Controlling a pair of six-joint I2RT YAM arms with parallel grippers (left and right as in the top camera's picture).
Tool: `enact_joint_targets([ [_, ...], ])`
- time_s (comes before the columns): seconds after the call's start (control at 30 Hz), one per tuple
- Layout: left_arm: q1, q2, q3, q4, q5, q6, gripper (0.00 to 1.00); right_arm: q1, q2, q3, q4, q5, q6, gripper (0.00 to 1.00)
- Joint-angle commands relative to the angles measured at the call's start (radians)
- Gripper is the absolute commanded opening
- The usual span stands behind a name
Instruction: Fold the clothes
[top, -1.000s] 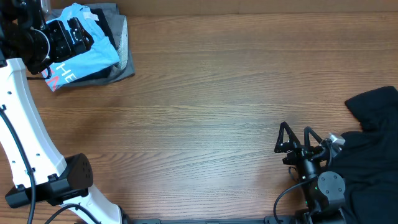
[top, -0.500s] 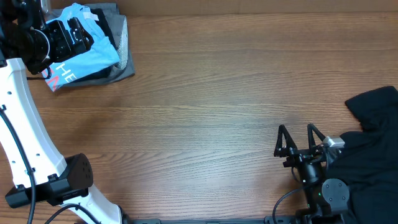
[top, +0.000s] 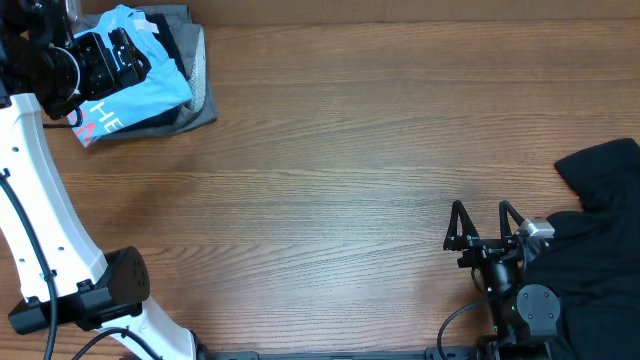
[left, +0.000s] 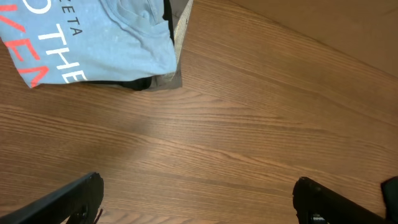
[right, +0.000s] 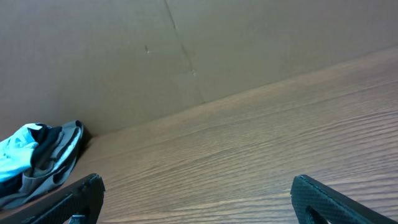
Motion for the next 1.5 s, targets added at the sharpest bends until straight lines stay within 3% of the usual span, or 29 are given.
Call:
enact_joint_targets([
  [0.0,-0.006,-0.001,0.005,-0.002,0.000,0.005,1.00,-0.004,-0.012,-0.011,0.008,0.000,-0.010,1.00],
  [1.3,-0.006,-0.013,0.005,-0.002,-0.025,0.011,1.00,-0.004,-0.012,-0.011,0.008,0.000,-0.010,1.00],
  [1.47,-0.019,-0.068,-0.006,-0.002,0.003,-0.082,1.00,-0.004,-0.012,-0.011,0.008,0.000,-0.010,1.00],
])
